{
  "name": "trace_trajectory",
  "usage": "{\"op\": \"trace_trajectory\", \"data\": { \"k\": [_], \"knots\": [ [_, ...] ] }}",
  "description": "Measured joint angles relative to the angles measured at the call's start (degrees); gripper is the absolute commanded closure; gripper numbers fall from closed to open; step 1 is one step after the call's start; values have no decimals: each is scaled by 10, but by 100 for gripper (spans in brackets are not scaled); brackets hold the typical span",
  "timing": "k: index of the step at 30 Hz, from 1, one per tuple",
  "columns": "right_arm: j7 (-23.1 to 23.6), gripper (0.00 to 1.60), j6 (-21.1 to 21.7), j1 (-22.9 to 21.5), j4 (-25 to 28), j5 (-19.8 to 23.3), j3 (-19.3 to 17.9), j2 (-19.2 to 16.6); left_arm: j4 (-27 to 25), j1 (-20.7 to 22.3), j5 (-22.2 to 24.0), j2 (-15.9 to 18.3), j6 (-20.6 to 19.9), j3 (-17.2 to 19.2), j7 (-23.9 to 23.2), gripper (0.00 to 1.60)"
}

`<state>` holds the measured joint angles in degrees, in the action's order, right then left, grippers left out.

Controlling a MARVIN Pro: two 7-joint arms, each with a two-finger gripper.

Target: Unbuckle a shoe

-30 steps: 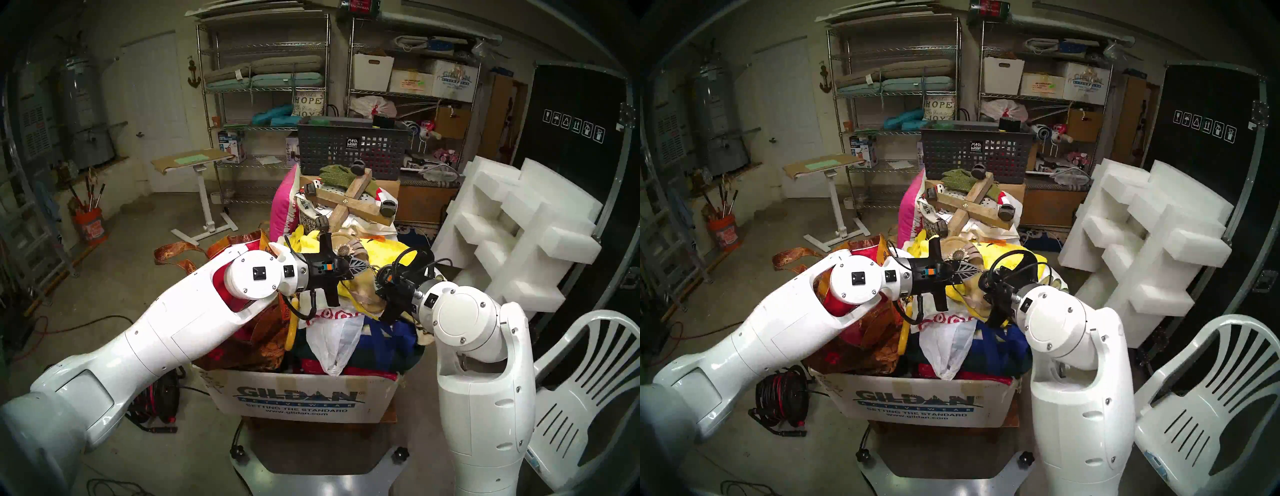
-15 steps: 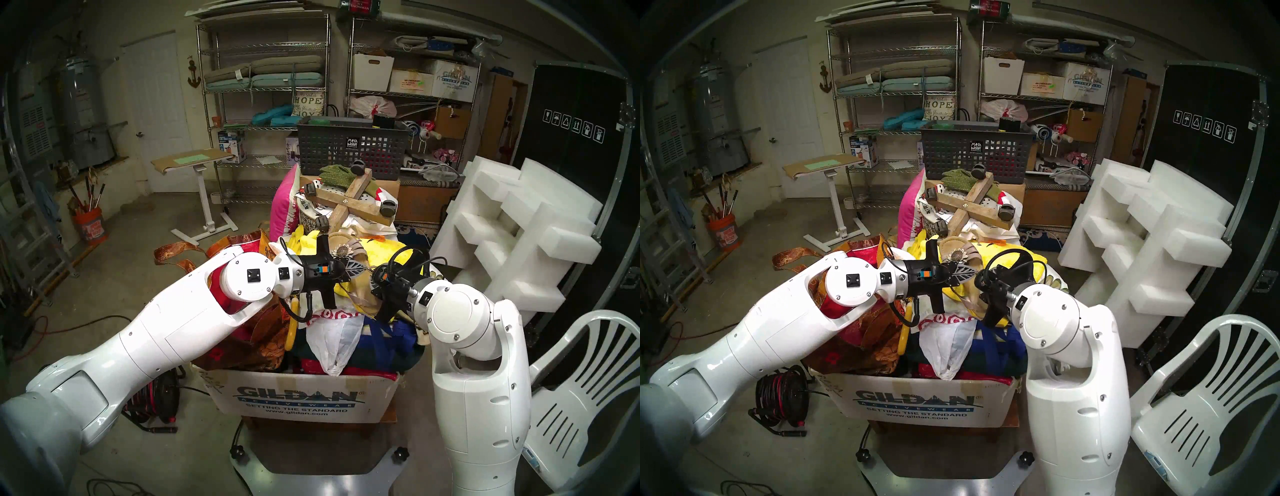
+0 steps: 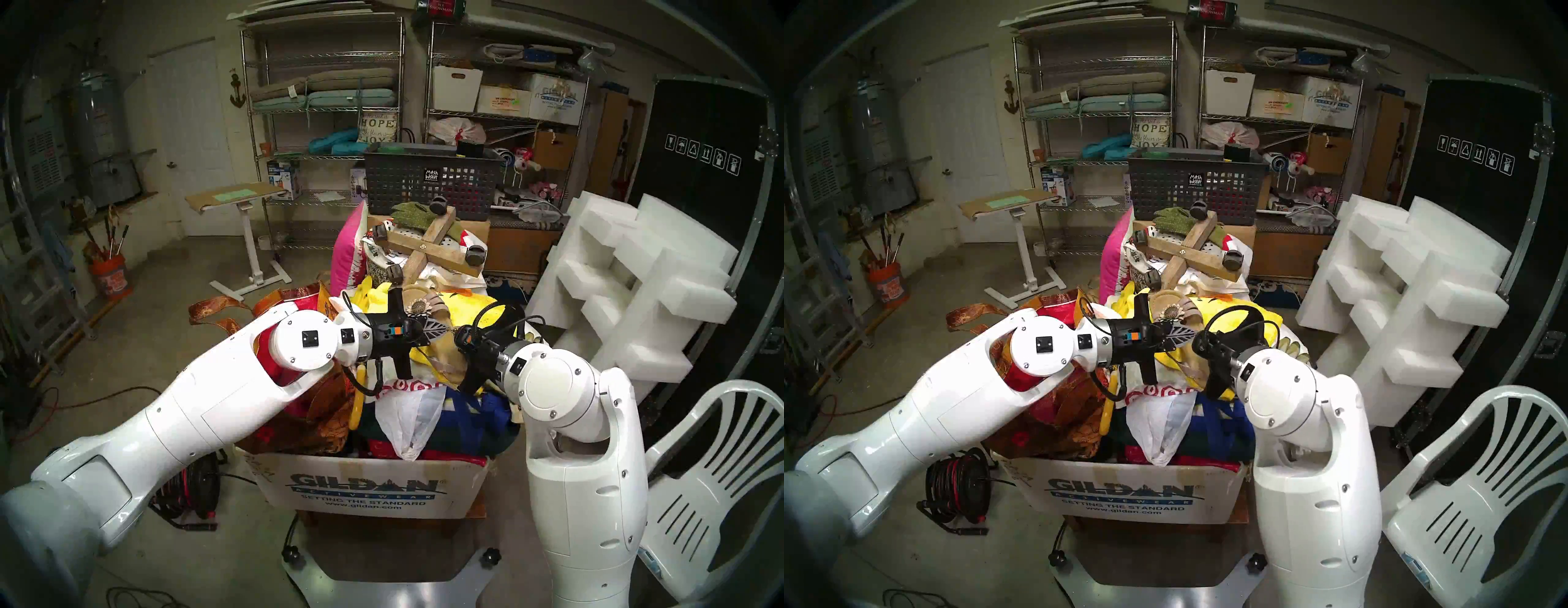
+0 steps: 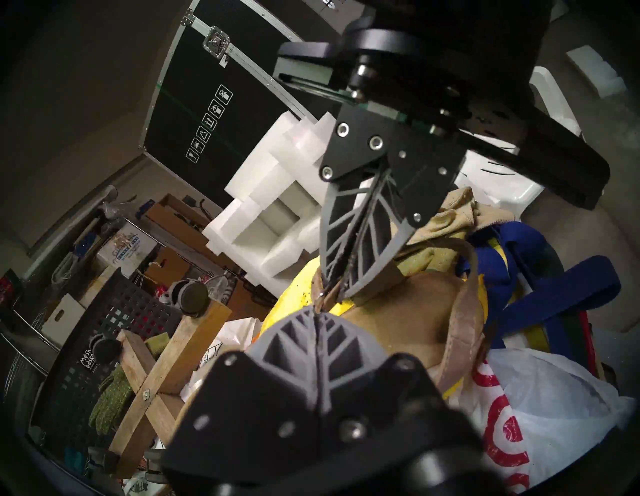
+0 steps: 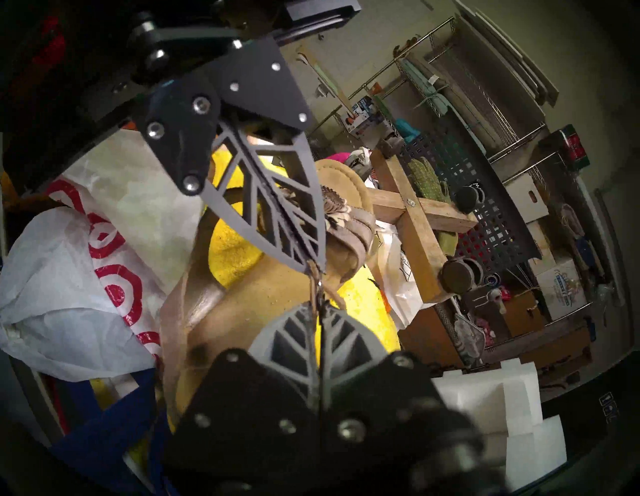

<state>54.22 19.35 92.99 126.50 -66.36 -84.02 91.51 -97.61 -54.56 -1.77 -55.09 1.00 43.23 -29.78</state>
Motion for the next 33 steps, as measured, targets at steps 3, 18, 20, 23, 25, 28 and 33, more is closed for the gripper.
{"op": "trace_trajectory", "data": {
  "k": [3,18,20,23,25,28,33],
  "knots": [
    [-11,160,-3,5,0,-2,2,0,0,0,0,0,0,0,0,102],
    [-124,160,-10,46,1,-12,24,-7,4,7,-12,-10,0,-4,3,58],
    [-132,160,-11,50,1,-12,25,-9,4,8,-14,-11,0,-4,3,64],
    [-147,160,-16,58,2,-12,27,-11,4,9,-17,-13,-3,-4,3,75],
    [-158,160,-22,64,2,-13,29,-14,3,9,-18,-13,-6,-4,3,84],
    [-176,160,-31,73,3,-22,35,-19,3,9,-19,-14,-10,-3,5,85],
    [-214,160,-45,88,1,-37,42,-26,3,9,-19,-14,-12,-2,7,84]
  ]
}}
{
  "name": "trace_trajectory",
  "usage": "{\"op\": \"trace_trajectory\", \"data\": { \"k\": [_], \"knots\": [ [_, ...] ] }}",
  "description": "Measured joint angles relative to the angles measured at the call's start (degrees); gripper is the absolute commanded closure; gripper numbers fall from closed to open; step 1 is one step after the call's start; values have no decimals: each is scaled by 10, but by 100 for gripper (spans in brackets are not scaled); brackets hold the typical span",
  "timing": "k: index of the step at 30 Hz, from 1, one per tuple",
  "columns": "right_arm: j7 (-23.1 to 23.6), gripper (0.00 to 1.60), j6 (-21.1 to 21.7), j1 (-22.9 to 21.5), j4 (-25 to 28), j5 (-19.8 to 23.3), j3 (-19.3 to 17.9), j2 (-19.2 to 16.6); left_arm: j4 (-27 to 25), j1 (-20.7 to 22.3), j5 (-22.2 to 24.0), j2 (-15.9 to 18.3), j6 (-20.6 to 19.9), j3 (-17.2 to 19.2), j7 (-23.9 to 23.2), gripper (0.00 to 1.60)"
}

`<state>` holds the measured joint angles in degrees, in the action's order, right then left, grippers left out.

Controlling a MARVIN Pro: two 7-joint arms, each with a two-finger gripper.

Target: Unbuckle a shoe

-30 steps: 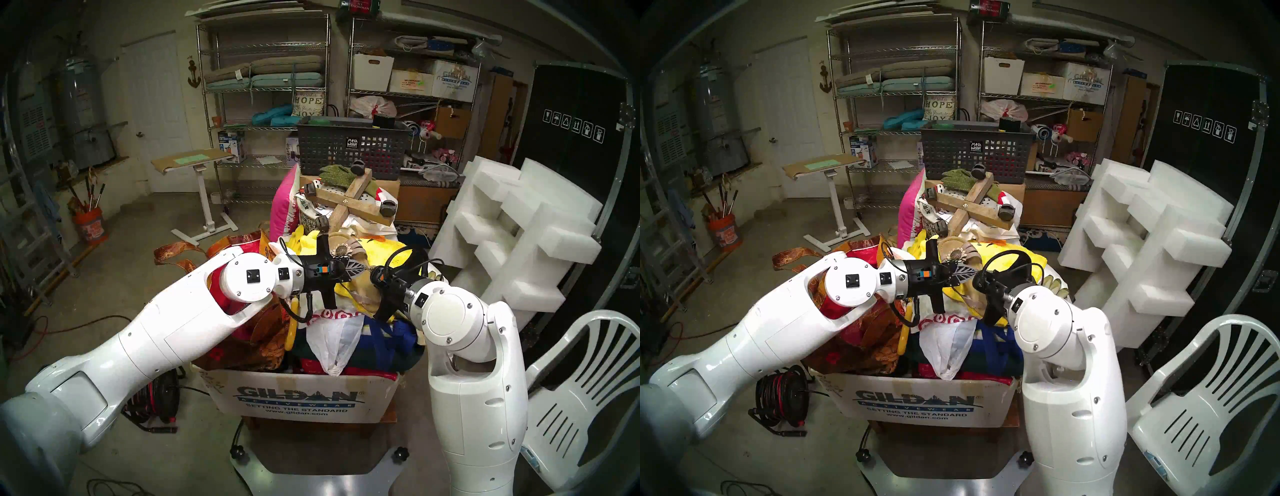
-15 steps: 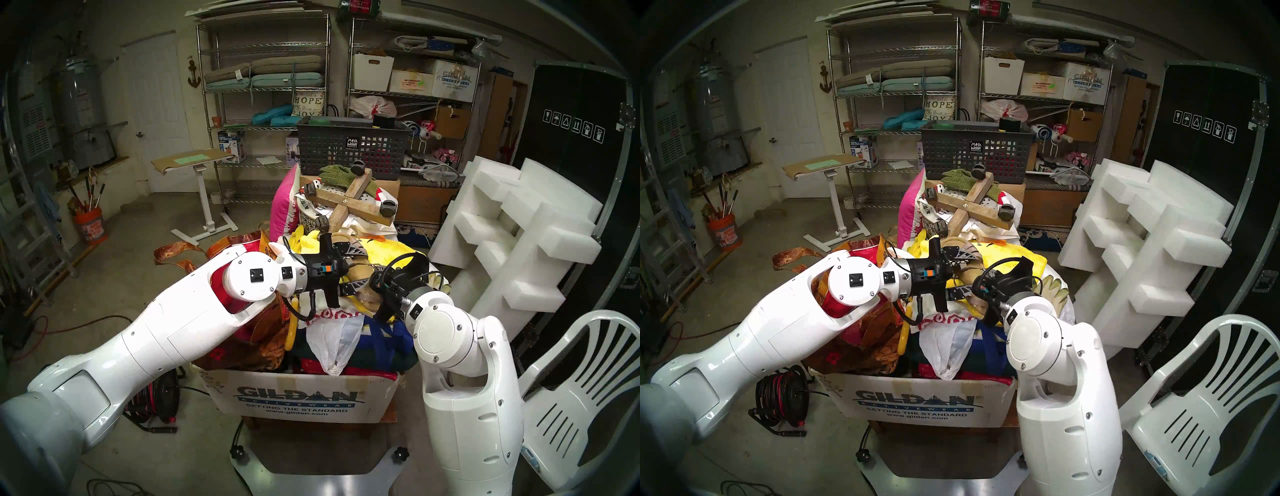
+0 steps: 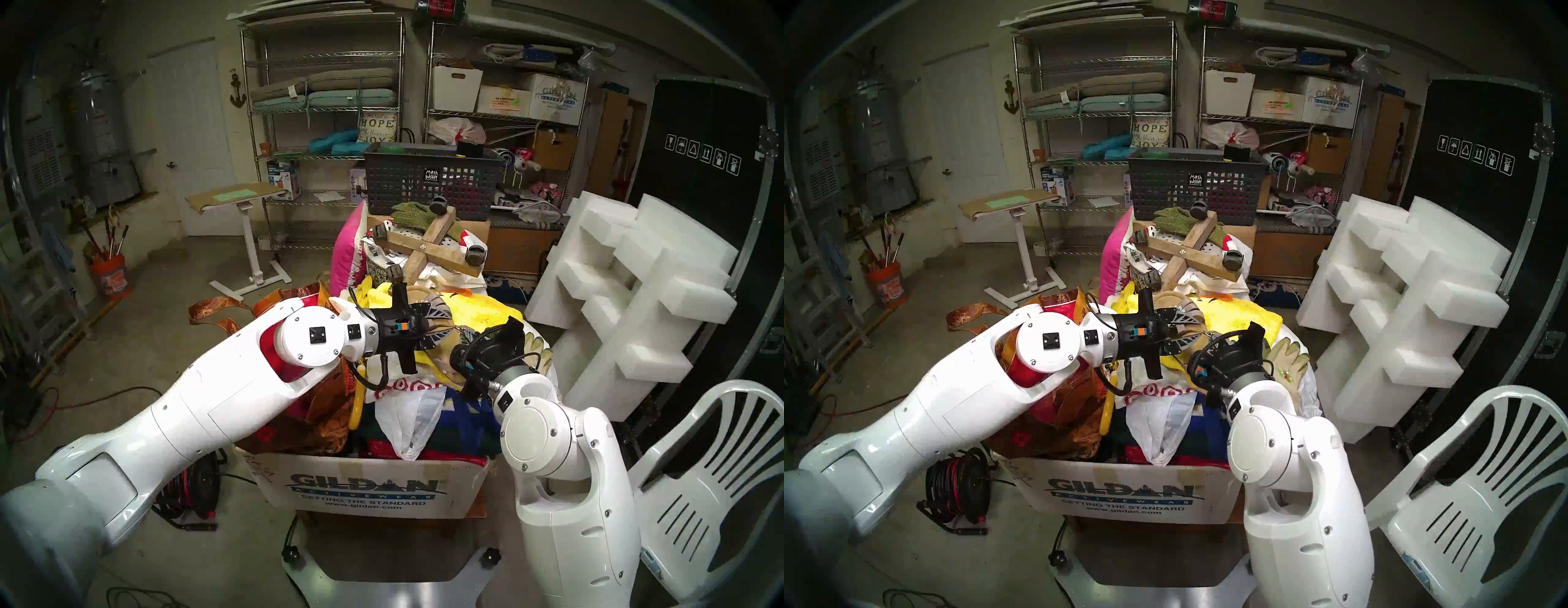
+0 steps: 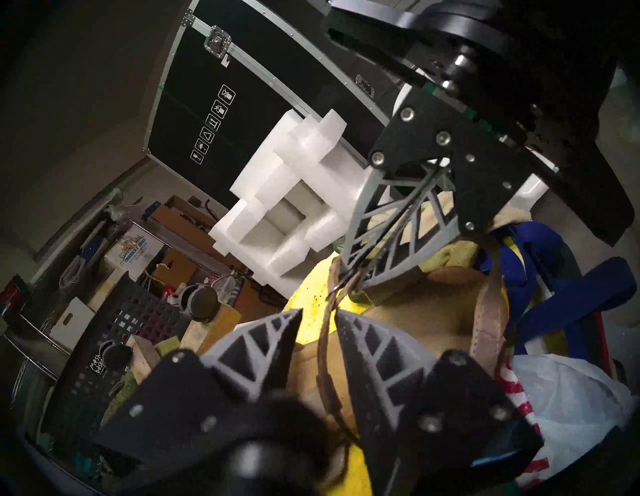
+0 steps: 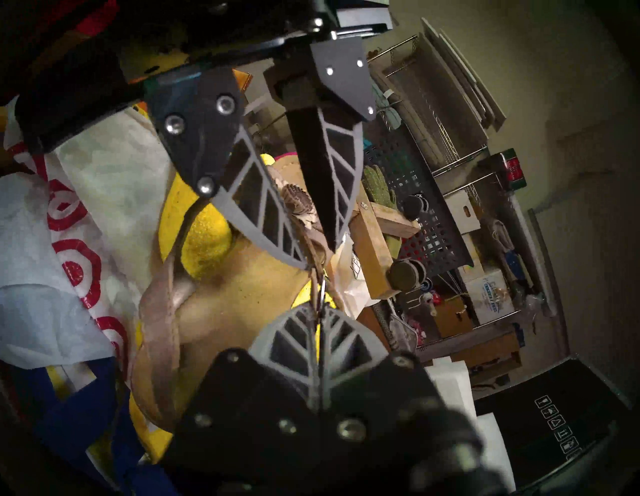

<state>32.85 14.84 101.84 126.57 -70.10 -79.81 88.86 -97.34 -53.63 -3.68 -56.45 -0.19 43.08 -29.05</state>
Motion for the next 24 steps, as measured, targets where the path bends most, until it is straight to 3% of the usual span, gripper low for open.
{"op": "trace_trajectory", "data": {
  "k": [11,24],
  "knots": [
    [-94,160,-30,22,-26,-33,14,-14,-3,-7,0,11,12,2,6,83],
    [-130,160,-52,22,-40,-50,25,-27,-1,-16,2,14,27,-2,13,83]
  ]
}}
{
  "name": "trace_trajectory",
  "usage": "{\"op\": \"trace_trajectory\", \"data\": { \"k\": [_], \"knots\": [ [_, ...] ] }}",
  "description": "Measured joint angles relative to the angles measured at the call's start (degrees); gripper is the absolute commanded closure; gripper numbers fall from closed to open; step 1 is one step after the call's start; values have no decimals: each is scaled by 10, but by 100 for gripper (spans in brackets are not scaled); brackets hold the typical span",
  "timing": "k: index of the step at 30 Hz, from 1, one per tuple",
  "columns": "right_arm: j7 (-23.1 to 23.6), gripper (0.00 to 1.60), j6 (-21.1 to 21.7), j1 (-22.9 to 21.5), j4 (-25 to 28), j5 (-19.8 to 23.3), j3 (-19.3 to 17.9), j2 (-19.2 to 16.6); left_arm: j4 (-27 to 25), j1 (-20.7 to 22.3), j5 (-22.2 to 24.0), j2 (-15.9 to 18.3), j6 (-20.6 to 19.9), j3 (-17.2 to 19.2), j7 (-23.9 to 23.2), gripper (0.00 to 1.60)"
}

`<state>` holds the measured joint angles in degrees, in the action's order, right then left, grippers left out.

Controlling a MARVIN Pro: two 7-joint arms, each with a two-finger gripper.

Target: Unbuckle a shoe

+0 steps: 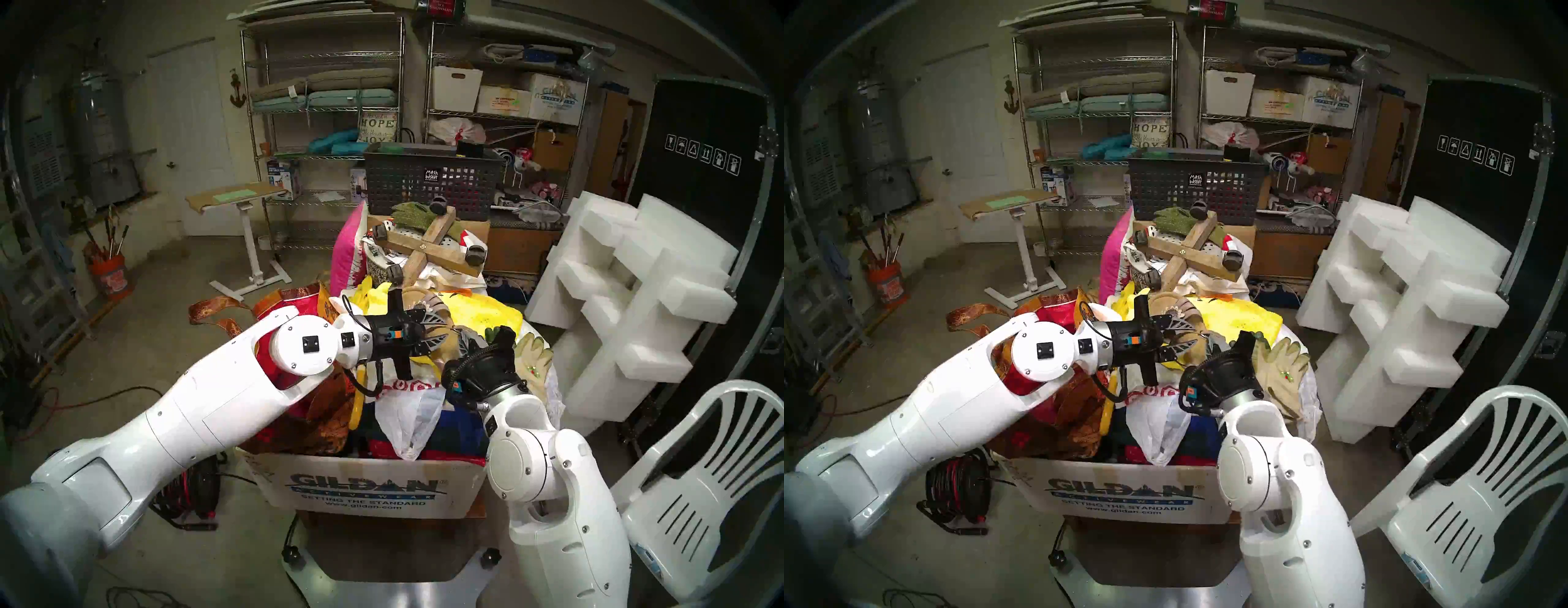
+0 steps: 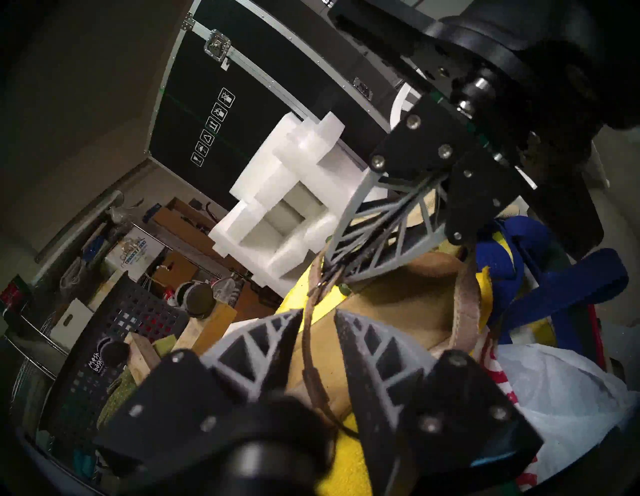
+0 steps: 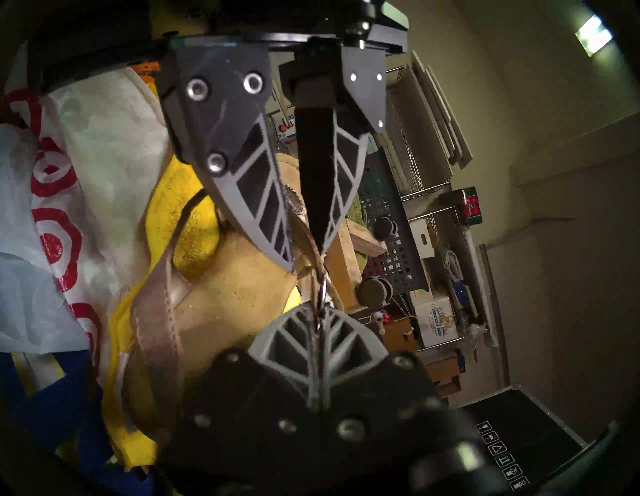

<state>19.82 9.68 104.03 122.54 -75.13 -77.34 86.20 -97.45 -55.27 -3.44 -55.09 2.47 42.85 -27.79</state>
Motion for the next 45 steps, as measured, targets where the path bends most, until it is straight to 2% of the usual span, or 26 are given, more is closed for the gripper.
{"op": "trace_trajectory", "data": {
  "k": [31,33,34,36,45],
  "knots": [
    [-21,160,-11,12,1,-27,11,-11,18,-2,-4,-3,9,-1,10,96],
    [-21,160,-12,12,1,-28,12,-11,20,-2,-4,-3,10,-1,10,113],
    [-21,160,-13,12,1,-29,12,-11,20,-2,-4,-3,11,-1,10,139],
    [-21,160,-13,12,1,-30,13,-11,22,-2,-4,-4,12,-1,10,157],
    [-46,160,-17,12,-12,-52,18,-12,27,-1,-4,-5,18,-1,10,160]
  ]
}}
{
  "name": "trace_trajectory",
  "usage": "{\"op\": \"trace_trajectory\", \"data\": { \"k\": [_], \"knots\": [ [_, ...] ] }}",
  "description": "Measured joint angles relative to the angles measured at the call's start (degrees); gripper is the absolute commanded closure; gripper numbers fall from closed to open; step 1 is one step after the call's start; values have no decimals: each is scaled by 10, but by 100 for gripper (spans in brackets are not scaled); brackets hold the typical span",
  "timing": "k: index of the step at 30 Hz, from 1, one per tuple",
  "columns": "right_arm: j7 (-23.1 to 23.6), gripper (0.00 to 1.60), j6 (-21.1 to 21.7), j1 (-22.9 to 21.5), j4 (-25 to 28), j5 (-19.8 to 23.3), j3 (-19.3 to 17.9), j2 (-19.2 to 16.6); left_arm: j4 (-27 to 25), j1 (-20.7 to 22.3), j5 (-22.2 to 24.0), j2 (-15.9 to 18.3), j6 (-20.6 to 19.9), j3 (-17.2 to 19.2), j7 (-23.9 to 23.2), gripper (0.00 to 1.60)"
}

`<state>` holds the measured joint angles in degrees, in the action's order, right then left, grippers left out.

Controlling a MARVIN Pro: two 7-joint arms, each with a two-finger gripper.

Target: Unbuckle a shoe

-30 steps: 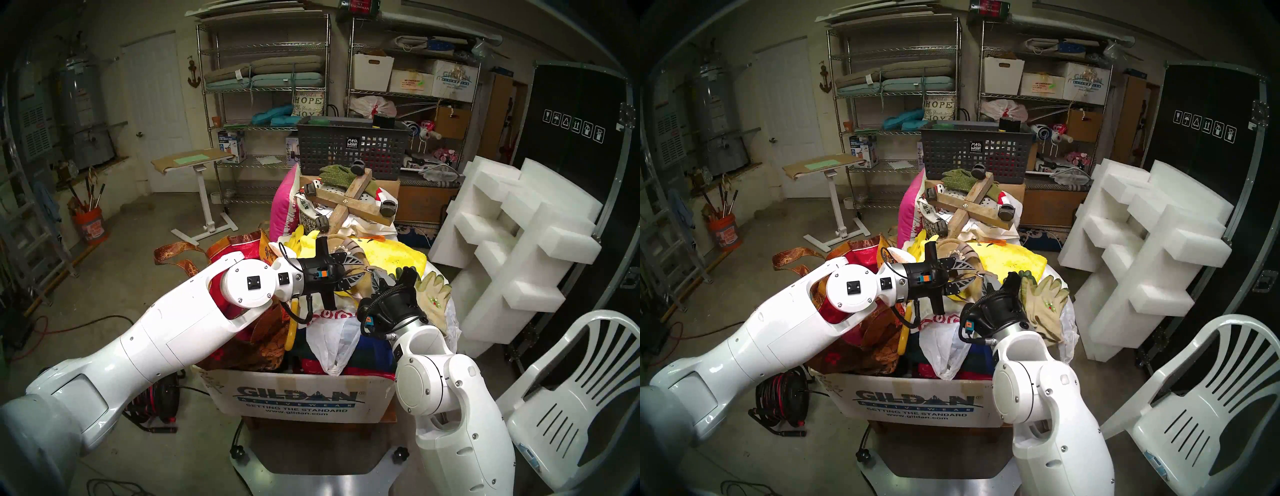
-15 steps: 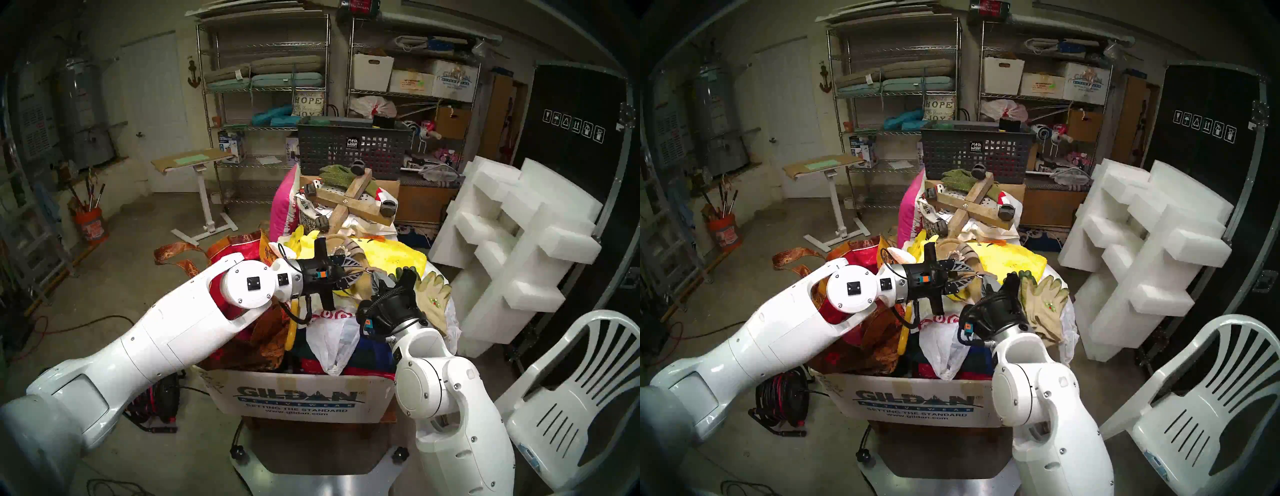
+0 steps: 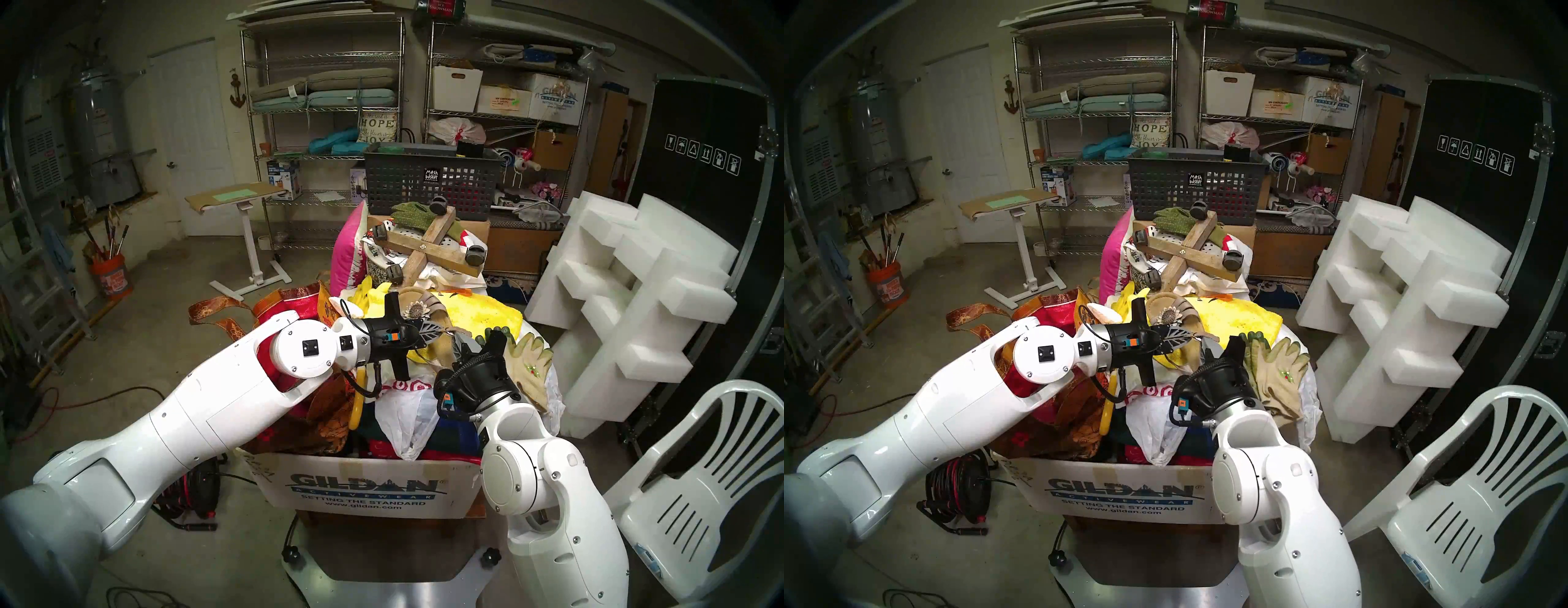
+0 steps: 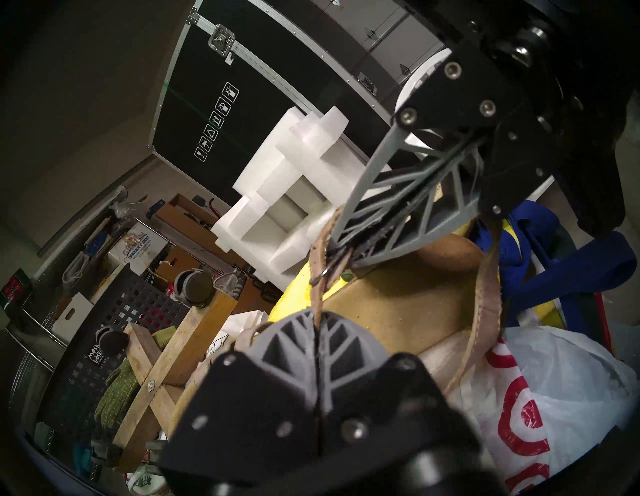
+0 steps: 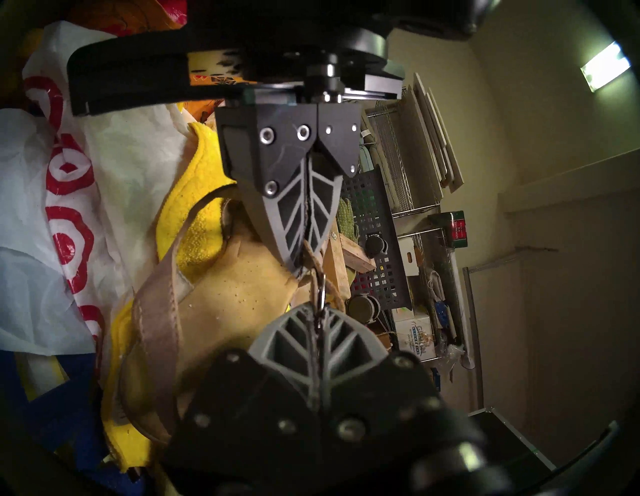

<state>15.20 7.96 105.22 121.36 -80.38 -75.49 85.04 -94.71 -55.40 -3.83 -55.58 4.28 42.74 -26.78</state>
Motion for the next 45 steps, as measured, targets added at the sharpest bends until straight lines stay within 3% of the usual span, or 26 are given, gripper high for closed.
{"op": "trace_trajectory", "data": {
  "k": [12,19,34,45],
  "knots": [
    [-87,160,-2,-5,-47,-86,18,-20,9,0,-7,-1,9,0,8,160],
    [-110,160,7,-11,-60,-117,25,-25,13,-1,-12,-2,16,0,13,160],
    [-114,160,15,-20,-67,-154,36,-32,17,-1,-18,-5,21,-1,17,160],
    [-83,160,18,-26,-68,-185,38,-45,18,-2,-21,-5,21,1,19,160]
  ]
}}
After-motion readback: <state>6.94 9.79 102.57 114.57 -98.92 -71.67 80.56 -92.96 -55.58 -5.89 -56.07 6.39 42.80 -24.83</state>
